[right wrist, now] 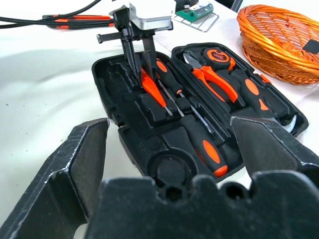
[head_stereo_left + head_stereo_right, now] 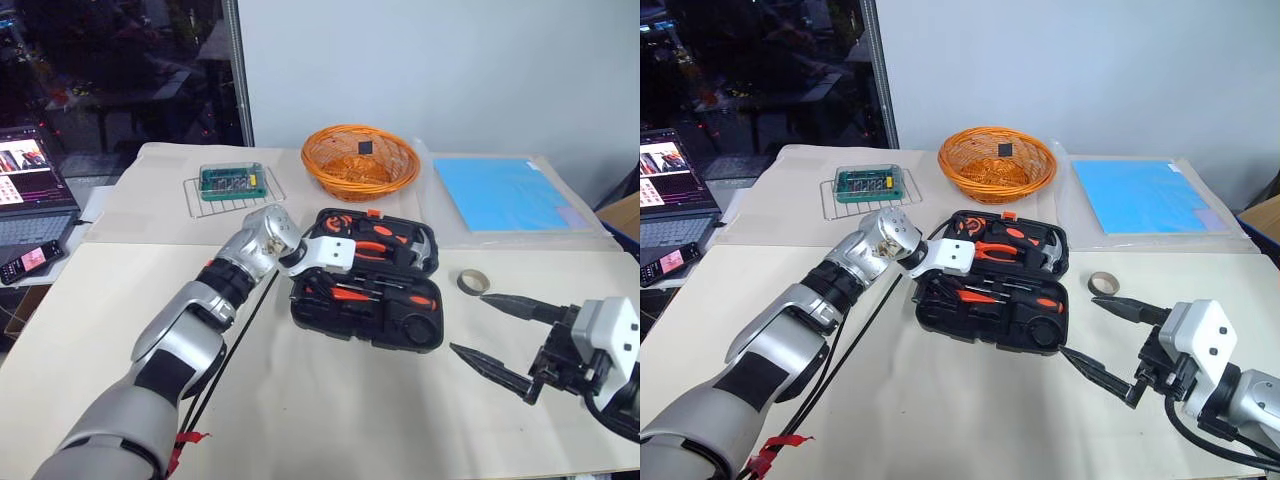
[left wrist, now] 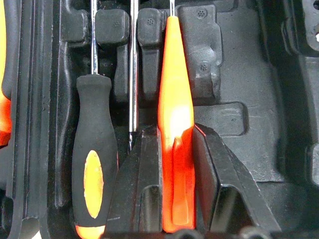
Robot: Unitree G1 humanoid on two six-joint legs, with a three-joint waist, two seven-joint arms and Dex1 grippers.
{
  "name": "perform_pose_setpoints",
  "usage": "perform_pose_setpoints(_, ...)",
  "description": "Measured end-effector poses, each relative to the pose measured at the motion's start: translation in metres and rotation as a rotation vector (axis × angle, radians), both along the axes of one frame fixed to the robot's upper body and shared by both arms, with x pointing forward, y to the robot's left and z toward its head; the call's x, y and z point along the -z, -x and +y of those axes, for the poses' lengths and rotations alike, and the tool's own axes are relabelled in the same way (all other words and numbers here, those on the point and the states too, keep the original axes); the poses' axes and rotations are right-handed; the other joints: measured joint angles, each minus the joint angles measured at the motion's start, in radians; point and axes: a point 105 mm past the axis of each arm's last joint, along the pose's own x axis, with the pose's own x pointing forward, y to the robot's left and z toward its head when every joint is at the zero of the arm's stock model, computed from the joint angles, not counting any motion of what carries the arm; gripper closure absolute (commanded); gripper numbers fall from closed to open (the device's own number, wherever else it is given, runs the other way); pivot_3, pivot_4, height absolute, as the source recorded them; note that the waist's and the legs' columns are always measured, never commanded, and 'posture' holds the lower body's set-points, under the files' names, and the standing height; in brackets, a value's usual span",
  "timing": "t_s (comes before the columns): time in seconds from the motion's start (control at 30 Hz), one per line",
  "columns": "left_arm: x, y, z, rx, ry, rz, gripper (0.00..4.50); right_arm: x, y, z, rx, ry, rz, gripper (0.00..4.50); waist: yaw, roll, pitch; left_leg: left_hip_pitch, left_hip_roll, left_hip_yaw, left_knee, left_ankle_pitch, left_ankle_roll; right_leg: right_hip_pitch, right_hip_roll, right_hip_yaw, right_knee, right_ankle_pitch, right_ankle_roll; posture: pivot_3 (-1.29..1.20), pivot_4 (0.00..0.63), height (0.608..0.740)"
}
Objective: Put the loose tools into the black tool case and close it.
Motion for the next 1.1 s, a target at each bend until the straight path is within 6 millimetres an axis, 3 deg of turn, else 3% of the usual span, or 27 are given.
perform_pose_setpoints(0.13, 0.003, -0.001, 0.002, -0.025, -0.008, 0.009, 1.35, 0.000, 0.001, 0.000, -0.001, -0.009, 0.004, 0.00, -0.002, 0.000, 0.000, 0.000, 0.000, 0.000, 0.000, 0.000, 0.000, 0.000, 0.000, 0.000, 0.000, 0.000, 0.000, 0.00, 0.150, 0.740)
perform_pose_setpoints(0.27, -0.004, -0.002, 0.005, -0.063, 0.058, 0.010, 1.35, 0.000, 0.000, 0.001, -0.004, -0.010, 0.004, 0.00, -0.003, 0.000, 0.000, -0.002, 0.000, 0.000, 0.000, 0.000, 0.000, -0.003, 0.000, 0.000, 0.001, 0.000, 0.000, 0.00, 0.150, 0.740)
perform_pose_setpoints(0.43, -0.047, 0.001, -0.002, -0.121, 0.315, 0.043, 2.88, 0.000, -0.001, 0.005, -0.021, -0.017, -0.001, 0.00, -0.003, 0.000, 0.000, -0.009, 0.000, 0.000, 0.000, 0.000, 0.000, -0.010, 0.000, 0.001, 0.001, 0.002, 0.001, 0.00, 0.150, 0.740)
perform_pose_setpoints(0.5, -0.052, 0.003, 0.000, -0.165, 0.388, 0.071, 3.69, 0.000, -0.002, 0.006, -0.024, -0.020, 0.000, 0.00, -0.003, 0.001, 0.000, -0.009, 0.000, 0.000, 0.000, 0.000, 0.001, -0.010, 0.000, 0.001, 0.001, 0.006, 0.002, 0.00, 0.150, 0.740)
perform_pose_setpoints(0.57, -0.043, 0.006, 0.003, -0.221, 0.449, 0.105, 4.44, 0.000, -0.002, 0.006, -0.022, -0.022, -0.001, 0.00, -0.004, 0.001, 0.000, -0.009, 0.000, 0.000, -0.001, -0.001, 0.001, -0.011, 0.000, 0.001, 0.002, 0.006, 0.001, 0.00, 0.150, 0.740)
perform_pose_setpoints(0.8, -0.008, 0.011, -0.001, -0.410, 0.616, 0.116, 4.44, 0.001, -0.004, 0.007, -0.025, -0.019, -0.003, 0.00, -0.001, 0.001, 0.000, -0.009, -0.001, 0.000, 0.001, 0.000, 0.001, -0.010, -0.001, 0.001, 0.001, 0.007, 0.000, 0.00, 0.150, 0.740)
perform_pose_setpoints(0.9, 0.011, 0.010, 0.000, -0.501, 0.606, 0.103, 4.44, 0.003, -0.003, 0.006, -0.021, -0.021, 0.003, 0.00, -0.001, 0.001, 0.000, -0.009, -0.001, 0.000, 0.001, 0.000, 0.000, -0.010, 0.000, 0.001, 0.001, 0.007, -0.001, 0.00, 0.150, 0.740)
perform_pose_setpoints(1.1, 0.021, 0.005, -0.005, -0.527, 0.512, 0.008, 4.44, 0.004, -0.002, 0.006, -0.024, -0.020, 0.010, 0.00, 0.000, 0.002, -0.004, 0.009, 0.001, 0.000, -0.001, -0.001, -0.001, 0.008, -0.002, 0.000, -0.001, 0.000, 0.001, 0.00, 0.150, 0.740)
